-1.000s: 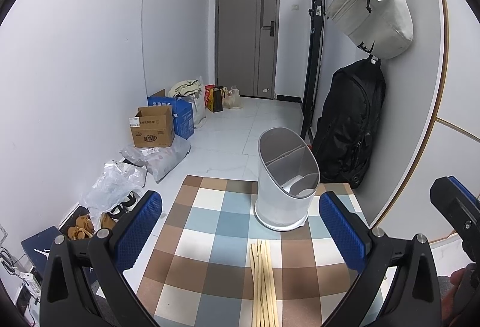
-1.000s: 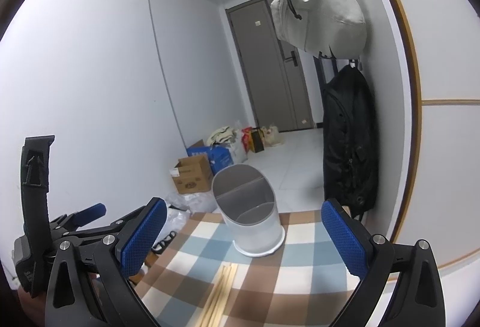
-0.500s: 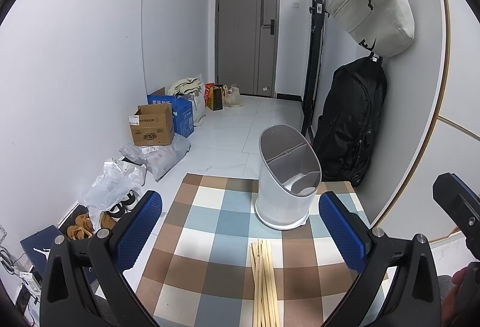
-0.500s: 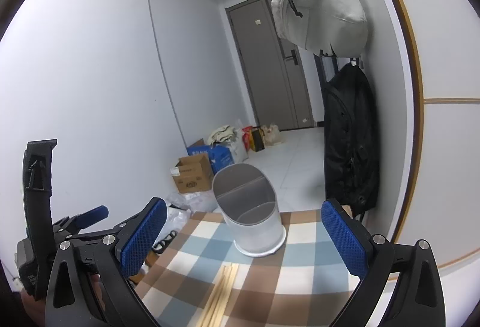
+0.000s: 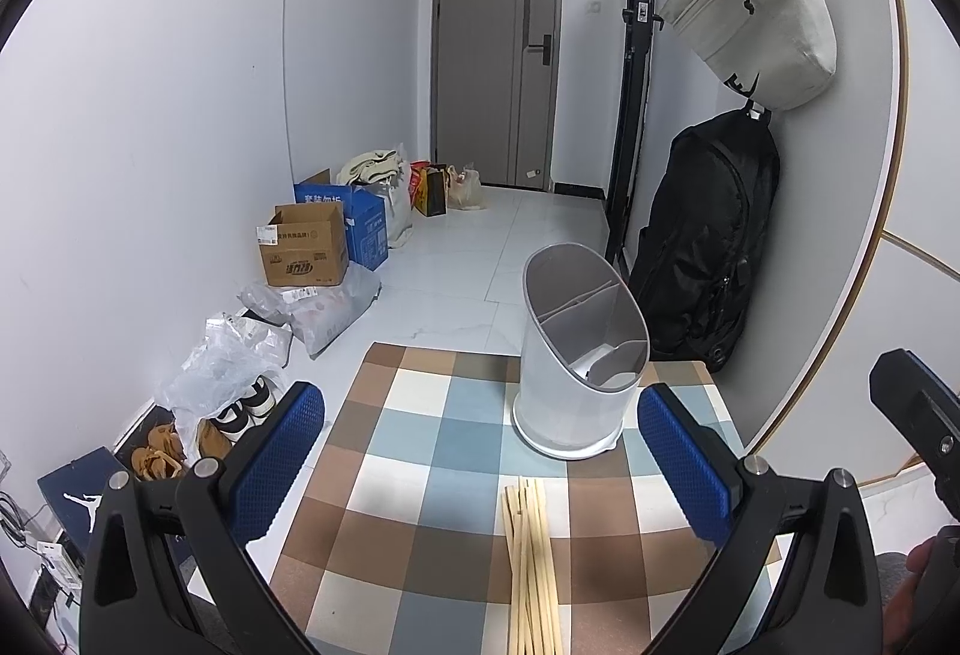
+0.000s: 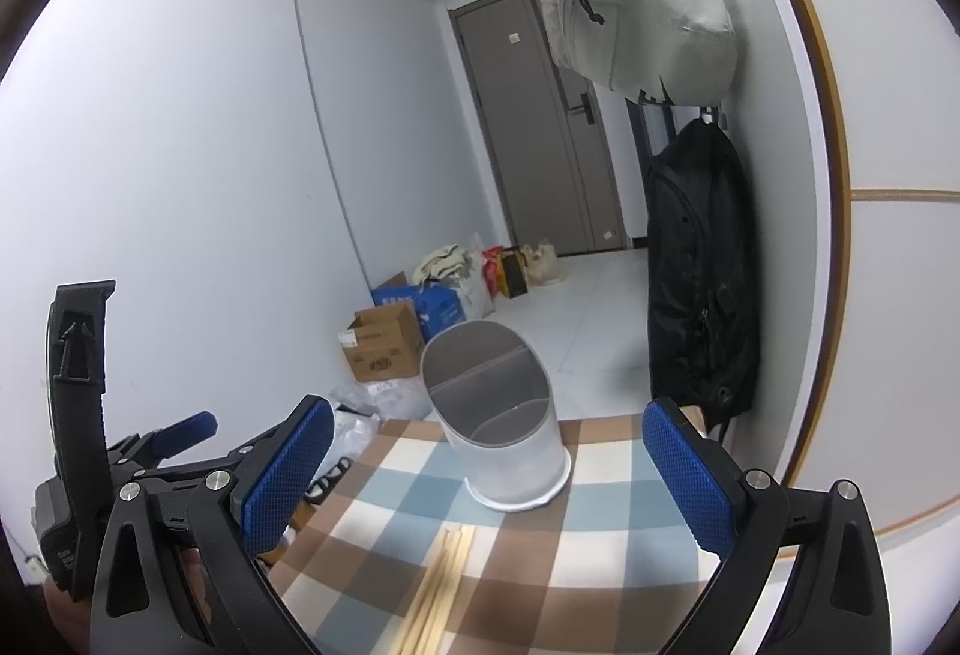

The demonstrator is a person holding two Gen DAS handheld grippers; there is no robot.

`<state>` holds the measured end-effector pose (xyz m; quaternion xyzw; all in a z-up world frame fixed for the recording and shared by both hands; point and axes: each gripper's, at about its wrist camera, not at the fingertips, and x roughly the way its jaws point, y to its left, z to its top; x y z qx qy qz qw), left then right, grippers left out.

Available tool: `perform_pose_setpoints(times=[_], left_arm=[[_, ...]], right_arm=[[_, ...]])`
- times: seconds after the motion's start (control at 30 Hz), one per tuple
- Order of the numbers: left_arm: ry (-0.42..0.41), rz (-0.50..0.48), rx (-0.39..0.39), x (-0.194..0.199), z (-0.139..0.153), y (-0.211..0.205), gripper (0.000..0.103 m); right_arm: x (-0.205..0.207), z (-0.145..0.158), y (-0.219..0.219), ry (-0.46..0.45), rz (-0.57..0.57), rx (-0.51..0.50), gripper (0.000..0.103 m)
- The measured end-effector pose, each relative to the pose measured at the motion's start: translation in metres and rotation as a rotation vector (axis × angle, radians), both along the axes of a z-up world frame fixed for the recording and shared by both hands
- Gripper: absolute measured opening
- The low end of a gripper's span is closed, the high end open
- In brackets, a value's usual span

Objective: Organize utensils

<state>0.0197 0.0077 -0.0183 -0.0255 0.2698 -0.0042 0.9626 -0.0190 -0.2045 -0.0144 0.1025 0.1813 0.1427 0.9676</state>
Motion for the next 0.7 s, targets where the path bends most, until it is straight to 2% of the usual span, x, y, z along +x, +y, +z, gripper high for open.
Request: perform_pose_setpoints(times=[0.53,0.6,0.7], left_arm=[[0.053,-0.009,-0.051,0.022,-0.022,0.015,0.102],[0.071,-0.01,-0.079,0.026,-0.027,0.024,0.102],[0.102,-0.006,-0.101,0.034,-0.035,0.034,0.102]], right_arm=[[0.028,-0.021,0.013,0.081,0.027,-0.018,0.103],[0.035,-0.028,0.017,0.109,0.041,-0.026,0.102],[0.047,-0.043,0.025,0.175,0.074,-0.03,0.094]])
